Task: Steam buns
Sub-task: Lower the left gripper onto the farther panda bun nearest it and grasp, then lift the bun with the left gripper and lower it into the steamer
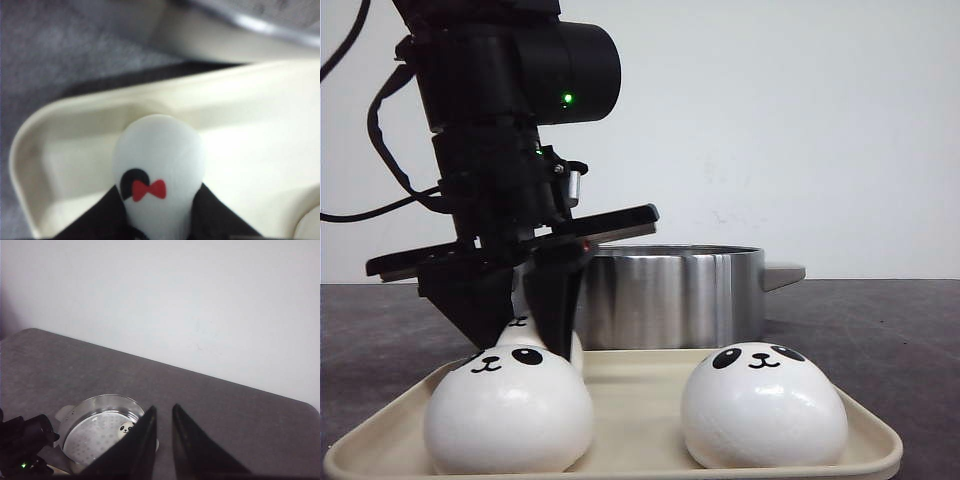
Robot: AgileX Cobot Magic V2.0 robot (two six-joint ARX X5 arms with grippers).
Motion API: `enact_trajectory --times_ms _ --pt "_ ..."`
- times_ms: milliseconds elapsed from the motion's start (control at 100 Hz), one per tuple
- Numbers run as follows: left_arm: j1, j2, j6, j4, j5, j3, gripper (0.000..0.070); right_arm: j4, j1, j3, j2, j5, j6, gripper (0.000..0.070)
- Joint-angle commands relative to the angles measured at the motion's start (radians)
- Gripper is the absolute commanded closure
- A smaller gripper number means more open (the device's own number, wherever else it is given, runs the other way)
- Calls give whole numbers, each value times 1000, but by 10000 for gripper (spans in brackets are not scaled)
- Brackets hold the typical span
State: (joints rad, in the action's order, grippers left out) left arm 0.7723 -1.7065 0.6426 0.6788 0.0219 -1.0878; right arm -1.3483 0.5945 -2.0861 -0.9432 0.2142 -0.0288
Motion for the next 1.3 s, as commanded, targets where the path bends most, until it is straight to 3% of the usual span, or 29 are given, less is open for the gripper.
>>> enact_trajectory --times_ms 0,120,450,550,960,1290 --pt "10 -5 -15 40 3 -18 700 -64 6 -22 -7 3 10 649" --pt "29 58 -66 80 5 -46 700 -64 6 -22 -7 3 10 649" --pt "57 218 -80 108 33 -176 700 -58 6 -22 -7 3 11 649" --pt "33 212 -118 104 29 -257 700 -58 6 -22 -7 3 11 649" --pt "-158 -31 -236 169 29 -665 698 -55 6 -22 -8 3 11 649" --pt "-204 -278 -239 203 84 -867 698 -59 6 -22 -8 4 11 649"
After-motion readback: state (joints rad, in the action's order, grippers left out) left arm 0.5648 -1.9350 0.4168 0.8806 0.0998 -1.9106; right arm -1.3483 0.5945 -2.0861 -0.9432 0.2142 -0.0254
